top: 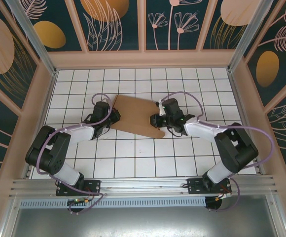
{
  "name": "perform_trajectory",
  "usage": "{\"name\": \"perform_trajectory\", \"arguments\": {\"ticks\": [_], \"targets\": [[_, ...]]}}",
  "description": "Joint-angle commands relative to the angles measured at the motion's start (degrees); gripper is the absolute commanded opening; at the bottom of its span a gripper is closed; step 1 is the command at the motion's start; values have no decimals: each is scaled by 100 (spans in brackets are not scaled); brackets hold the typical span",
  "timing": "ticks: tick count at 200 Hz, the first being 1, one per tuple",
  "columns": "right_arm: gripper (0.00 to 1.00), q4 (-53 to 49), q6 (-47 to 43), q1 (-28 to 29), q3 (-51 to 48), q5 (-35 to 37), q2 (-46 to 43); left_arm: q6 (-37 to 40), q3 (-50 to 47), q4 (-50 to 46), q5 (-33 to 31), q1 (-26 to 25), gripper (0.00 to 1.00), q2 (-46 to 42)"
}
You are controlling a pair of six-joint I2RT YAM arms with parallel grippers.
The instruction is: Fold the paper box
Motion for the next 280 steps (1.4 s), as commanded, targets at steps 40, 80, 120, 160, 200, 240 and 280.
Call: {"name": "perform_trajectory", "arguments": {"ticks": [40,80,120,160,200,240,280], "targets": [[20,-654,-234,10,-27,814,453,-92,-347,-570,291,48,0,-33],[24,-788,-327,-98,60,919,425,-448,-575,-369,591,48,0,-393],[25,-728,-468,-222,282,377,-55,68,154,-1340,373,48,0,-1277],[32,-616,-350,-612,425,-194,-612,825,981,-2075,314,160,19,-1239],[40,-434,-212,-1125,283,-519,-786,1113,1081,-2096,731,863,31,-885],[53,-253,-12,-1572,239,-346,-561,1672,1459,-2256,1143,1027,41,-58],[62,259,269,-1827,166,-790,-160,1990,1738,-2195,1241,1042,42,465]]}}
